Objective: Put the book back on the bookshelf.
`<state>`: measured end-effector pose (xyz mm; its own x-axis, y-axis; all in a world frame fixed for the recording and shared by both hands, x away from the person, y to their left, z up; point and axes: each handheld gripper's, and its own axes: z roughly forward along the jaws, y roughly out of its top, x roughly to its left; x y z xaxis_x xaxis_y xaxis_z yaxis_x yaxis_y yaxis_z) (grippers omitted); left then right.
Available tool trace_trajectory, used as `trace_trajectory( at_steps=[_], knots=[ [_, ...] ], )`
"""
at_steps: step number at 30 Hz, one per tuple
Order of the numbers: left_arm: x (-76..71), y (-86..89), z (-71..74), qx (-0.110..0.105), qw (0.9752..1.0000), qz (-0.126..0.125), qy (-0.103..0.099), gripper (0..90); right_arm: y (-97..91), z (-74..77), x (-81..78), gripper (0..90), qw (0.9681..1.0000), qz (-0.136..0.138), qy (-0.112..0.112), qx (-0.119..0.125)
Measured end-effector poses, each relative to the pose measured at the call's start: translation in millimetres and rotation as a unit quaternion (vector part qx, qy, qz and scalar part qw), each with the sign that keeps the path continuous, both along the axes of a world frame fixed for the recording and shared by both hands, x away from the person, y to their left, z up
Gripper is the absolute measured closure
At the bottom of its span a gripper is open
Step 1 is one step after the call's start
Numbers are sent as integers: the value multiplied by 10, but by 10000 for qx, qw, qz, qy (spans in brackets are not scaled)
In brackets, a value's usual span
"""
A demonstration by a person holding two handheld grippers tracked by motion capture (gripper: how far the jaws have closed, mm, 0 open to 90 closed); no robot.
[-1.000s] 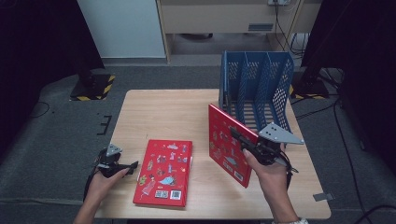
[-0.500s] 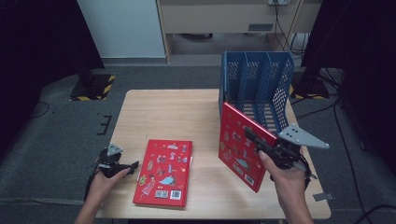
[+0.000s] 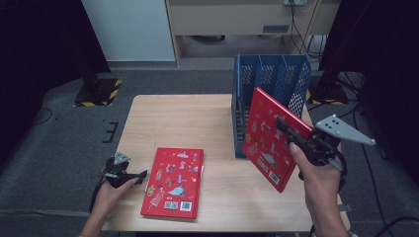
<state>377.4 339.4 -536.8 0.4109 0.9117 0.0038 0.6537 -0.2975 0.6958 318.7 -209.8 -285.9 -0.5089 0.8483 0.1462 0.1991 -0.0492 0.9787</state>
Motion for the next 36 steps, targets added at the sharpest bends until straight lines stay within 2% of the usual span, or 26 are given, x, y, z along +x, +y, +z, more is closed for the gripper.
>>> trace_trajectory(
  at_steps=[7, 15, 23, 28, 36],
  knots=[
    [4, -5, -1, -3, 10000, 6, -2, 0, -20, 161, 164, 796, 9994, -309, -77, -126],
    [17, -16, -3, -23, 10000, 18, -23, 0, -1, 242, 424, 796, 9977, -602, -91, -296],
    [27, -20, -2, -14, 10000, -1, -23, 0, 18, 238, 680, 796, 9952, -857, -61, -473],
    [28, -22, -3, -14, 10000, -3, -25, 0, 14, 195, 820, 797, 9938, -1004, -15, -477],
    [28, -26, -4, -33, 10000, 7, -21, 0, 14, 159, 1036, 797, 9912, -1216, -74, -515]
  ],
)
